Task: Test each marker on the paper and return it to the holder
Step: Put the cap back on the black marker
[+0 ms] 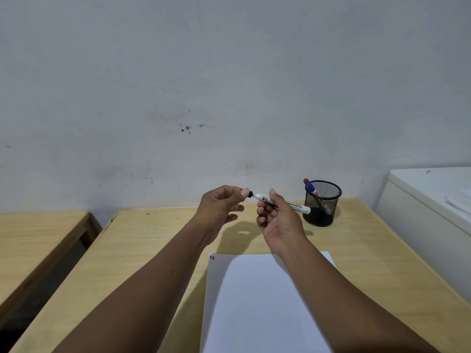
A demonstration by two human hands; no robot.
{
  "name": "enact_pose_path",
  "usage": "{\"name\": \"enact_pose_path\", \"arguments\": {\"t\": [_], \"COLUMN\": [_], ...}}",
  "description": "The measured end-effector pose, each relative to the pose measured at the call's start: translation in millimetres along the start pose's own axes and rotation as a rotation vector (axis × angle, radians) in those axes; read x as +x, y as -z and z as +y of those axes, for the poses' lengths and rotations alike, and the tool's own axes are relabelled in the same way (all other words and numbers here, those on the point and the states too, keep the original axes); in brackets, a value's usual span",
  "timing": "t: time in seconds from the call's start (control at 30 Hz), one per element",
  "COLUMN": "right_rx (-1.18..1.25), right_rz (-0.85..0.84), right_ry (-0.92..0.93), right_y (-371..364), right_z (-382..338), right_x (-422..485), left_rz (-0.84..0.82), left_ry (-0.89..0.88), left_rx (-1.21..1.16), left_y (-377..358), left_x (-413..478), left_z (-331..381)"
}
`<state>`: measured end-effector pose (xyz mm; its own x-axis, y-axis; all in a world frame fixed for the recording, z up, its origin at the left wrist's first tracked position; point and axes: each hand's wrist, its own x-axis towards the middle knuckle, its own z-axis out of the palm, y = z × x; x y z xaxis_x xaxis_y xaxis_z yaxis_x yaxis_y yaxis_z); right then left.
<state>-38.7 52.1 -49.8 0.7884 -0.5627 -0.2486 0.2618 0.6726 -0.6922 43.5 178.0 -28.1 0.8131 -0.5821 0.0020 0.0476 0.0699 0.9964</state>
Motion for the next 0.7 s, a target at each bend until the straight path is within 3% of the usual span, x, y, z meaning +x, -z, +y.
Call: {"name": "enact_pose_path", "arguments": {"t": [0.3,0.5,0.7], "right_rx": [0.036,-0.002,-0.047], "right_rz": [-0.017,-0.089,-0.072], "right_ry": [0.011,0.016,0.031], "right_y": [-1,6,8], "right_z": [-13,-37,-42], "right_x": [3,0,-6], "left_rz": [0.075,-0.034,-0.037], "left_ry": [-0.184,-0.149,-0.206], "left_rx": [0.196,0.215,0.313], "left_y": [-26,-34,-48], "left_x": [11,15,16], "left_z": [10,22,35]}}
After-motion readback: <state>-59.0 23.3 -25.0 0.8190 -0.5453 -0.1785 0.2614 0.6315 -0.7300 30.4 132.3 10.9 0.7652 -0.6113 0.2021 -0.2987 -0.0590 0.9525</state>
